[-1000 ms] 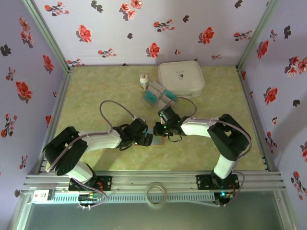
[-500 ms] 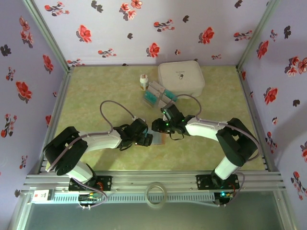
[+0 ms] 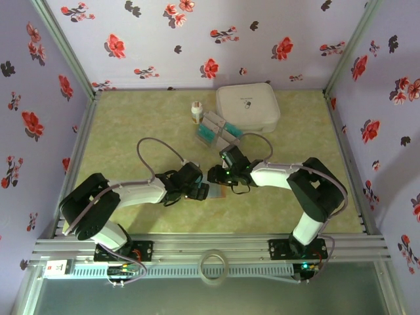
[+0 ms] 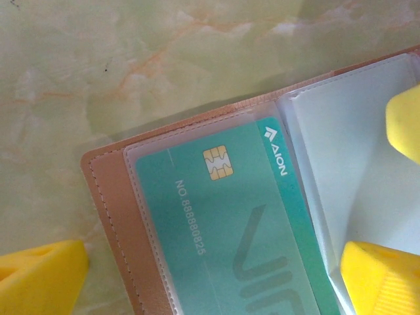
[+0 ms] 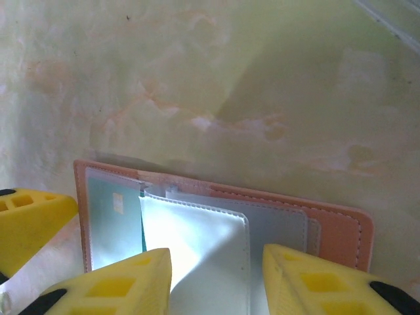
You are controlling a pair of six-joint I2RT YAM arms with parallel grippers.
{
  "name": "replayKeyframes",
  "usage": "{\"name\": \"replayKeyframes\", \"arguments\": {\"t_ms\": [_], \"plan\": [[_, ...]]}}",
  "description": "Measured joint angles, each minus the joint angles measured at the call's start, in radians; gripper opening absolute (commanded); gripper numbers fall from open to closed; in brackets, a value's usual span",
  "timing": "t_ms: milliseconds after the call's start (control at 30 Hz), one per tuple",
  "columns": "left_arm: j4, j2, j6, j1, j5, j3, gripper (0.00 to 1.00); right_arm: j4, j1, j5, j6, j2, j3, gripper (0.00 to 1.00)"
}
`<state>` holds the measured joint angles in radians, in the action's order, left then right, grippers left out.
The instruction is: Put the credit cards into the card holder
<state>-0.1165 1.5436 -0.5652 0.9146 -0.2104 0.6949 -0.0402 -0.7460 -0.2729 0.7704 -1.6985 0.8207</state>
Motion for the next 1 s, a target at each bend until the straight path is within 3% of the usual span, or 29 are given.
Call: {"name": "replayKeyframes", "arguments": {"t_ms": [400, 533, 667, 1000], "plan": [[0.0, 0.0, 0.0, 0.0, -0.003, 0.0, 1.0, 0.002, -0.019, -0.023, 0.0, 0.0, 0.003, 0.36], [-0.035, -0.025, 0.002, 0.0, -0.021, 0.002, 1.0, 0.019, -0.034, -0.024, 0.0, 0.007, 0.016, 0.42], [-0.1, -0.124, 0.017, -0.016, -0.034, 0.002, 1.0, 0.035, -0.055, -0.022, 0.008, 0.03, 0.053, 0.55], [-0.232, -0.38, 0.035, -0.167, -0.043, -0.031, 1.0, 0.013, -0.111, -0.005, 0.033, -0.004, 0.2, 0.57]]}}
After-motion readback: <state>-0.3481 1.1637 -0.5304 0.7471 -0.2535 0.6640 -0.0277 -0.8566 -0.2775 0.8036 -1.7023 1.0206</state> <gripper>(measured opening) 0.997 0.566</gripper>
